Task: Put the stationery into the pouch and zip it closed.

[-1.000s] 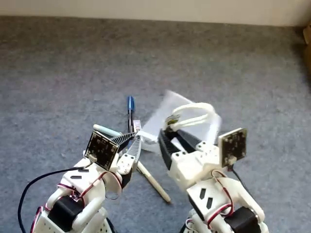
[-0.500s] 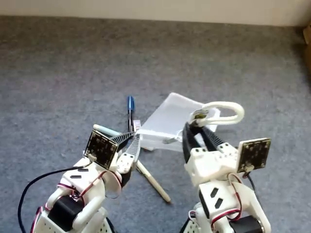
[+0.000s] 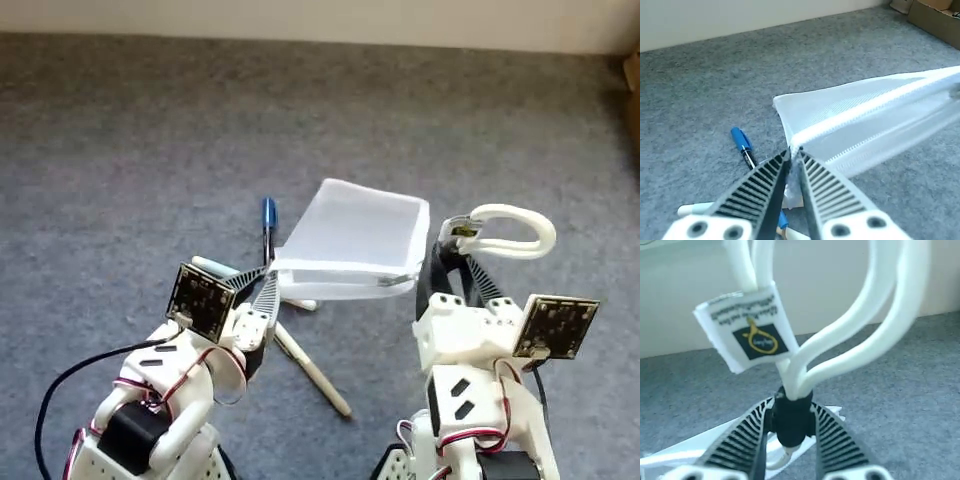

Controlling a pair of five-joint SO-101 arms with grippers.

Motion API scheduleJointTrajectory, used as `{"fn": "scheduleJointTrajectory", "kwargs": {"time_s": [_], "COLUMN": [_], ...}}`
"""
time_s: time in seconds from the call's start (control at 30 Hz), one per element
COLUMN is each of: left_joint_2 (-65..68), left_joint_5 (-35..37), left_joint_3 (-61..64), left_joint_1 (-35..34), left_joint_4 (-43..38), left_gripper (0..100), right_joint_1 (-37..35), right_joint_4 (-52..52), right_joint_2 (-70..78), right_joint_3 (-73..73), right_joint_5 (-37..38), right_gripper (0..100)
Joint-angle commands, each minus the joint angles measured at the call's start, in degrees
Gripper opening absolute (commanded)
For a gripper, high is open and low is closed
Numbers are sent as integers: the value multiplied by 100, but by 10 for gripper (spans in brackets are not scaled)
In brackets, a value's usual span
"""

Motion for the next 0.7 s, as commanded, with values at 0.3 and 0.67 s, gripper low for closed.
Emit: {"fn": "scheduleJointTrajectory", "kwargs": {"time_s": [0.3,0.67], "left_joint_2": [40,40], "left_joint_5": [-26,-44], "left_joint_3": [-4,611], "left_joint_1": [-127,198], "left_joint_4": [-53,-624], "left_gripper": [192,192], "right_joint_1": [-971,-1921], "right_joint_4": [251,251], "right_joint_2": [-22,-22], "right_joint_3": [-145,-752], "right_joint_5": [35,-422], "right_gripper": [5,5]}}
